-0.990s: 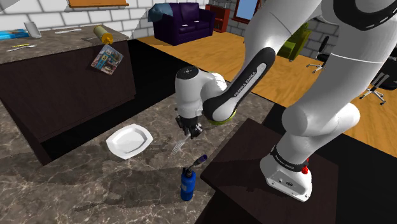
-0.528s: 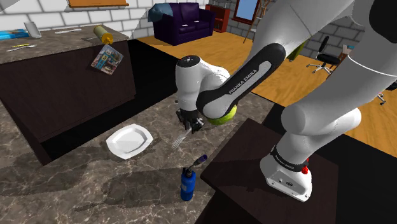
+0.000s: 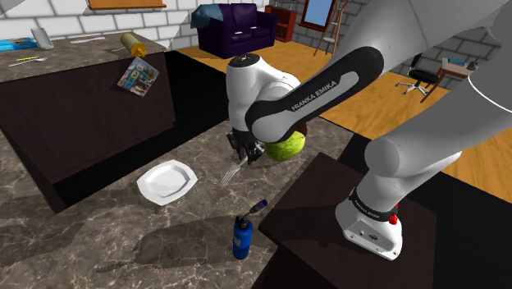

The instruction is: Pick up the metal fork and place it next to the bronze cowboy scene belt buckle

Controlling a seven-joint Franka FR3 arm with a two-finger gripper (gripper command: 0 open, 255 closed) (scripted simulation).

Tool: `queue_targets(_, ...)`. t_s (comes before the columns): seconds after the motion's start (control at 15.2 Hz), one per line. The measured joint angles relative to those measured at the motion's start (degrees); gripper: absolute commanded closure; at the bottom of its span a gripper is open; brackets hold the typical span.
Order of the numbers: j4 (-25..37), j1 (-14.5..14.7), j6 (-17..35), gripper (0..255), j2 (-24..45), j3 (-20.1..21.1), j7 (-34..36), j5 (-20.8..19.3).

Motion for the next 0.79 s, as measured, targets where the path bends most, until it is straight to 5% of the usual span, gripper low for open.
queue_targets(0.46, 1.89, 3.74, -6.18, 255, -5.49, -4.57, -4.16, 4.38)
queue_targets(0.79, -2.44, 4.88, -6.03, 255, -9.8, -11.18, -11.61, 6.27)
